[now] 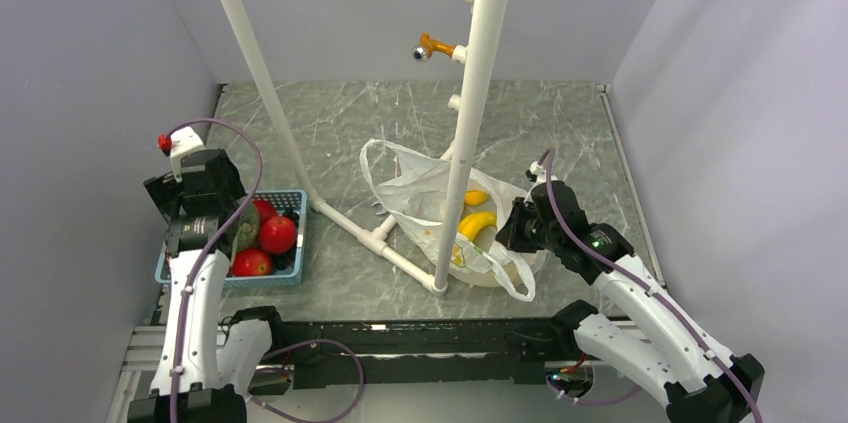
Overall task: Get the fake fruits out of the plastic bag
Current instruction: Place the fake fruit in the bin, then take out the fake fruit from the plastic bag.
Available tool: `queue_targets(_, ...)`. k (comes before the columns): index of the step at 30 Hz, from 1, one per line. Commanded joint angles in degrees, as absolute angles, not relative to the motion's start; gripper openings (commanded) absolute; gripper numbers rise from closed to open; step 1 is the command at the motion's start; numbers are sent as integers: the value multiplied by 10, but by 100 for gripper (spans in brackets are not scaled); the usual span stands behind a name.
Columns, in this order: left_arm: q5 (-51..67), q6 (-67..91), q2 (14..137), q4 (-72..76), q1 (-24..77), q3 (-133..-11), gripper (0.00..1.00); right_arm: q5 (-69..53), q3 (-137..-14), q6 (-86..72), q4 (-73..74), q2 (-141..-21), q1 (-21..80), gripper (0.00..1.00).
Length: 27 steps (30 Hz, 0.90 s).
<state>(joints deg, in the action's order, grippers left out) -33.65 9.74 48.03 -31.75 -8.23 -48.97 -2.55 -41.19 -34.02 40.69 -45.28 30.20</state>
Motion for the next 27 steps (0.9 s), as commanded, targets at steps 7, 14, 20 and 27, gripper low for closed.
queue_targets(7, -340, 106, 389, -278, -85, -473, 99, -17, -426, -323, 394, -434, 302, 0)
queue_targets(14, -245, 148, 297, -278, -85, -437, 98, -24, -421, -324, 383, -421, 302, 0)
queue_targets(20, -149, 216, 239, -383, -85, -461, 99, -17, -417, -322, 387, -409, 302, 0)
queue_targets(27, 31, 297, 186, -463, -85, -445, 99, -21, -403, -321, 370, -403, 302, 0)
